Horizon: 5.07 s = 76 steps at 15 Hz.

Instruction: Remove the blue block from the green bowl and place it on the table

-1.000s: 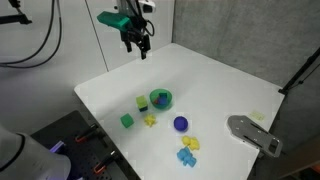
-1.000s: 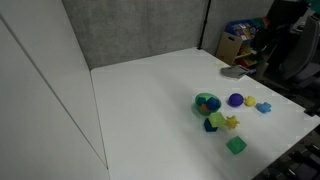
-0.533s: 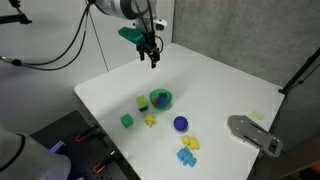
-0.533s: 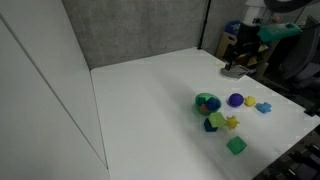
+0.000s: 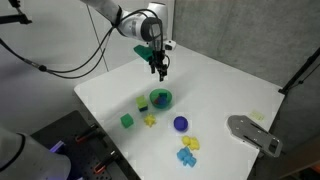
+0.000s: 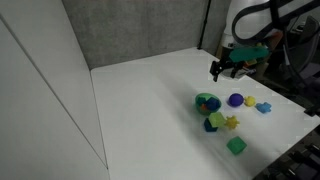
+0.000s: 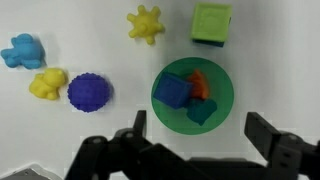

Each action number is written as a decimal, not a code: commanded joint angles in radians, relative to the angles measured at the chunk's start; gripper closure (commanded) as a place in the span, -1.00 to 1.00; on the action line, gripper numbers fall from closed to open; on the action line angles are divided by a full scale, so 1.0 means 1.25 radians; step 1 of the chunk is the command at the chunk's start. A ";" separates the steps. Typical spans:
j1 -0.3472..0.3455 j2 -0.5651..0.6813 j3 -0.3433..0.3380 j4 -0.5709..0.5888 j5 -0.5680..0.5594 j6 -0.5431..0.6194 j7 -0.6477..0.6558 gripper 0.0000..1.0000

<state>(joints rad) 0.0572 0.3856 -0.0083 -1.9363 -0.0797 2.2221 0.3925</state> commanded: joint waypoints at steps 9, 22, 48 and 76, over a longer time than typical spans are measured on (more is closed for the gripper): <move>0.039 0.118 -0.048 0.063 -0.009 0.034 0.045 -1.00; 0.078 0.253 -0.094 0.070 -0.015 0.198 0.077 -1.00; 0.172 0.232 -0.170 0.050 -0.035 0.244 0.103 0.93; 0.033 -0.019 -0.229 -0.320 -0.237 0.221 0.060 0.93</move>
<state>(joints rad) 0.1193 0.3943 -0.2779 -2.2791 -0.3344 2.5199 0.4752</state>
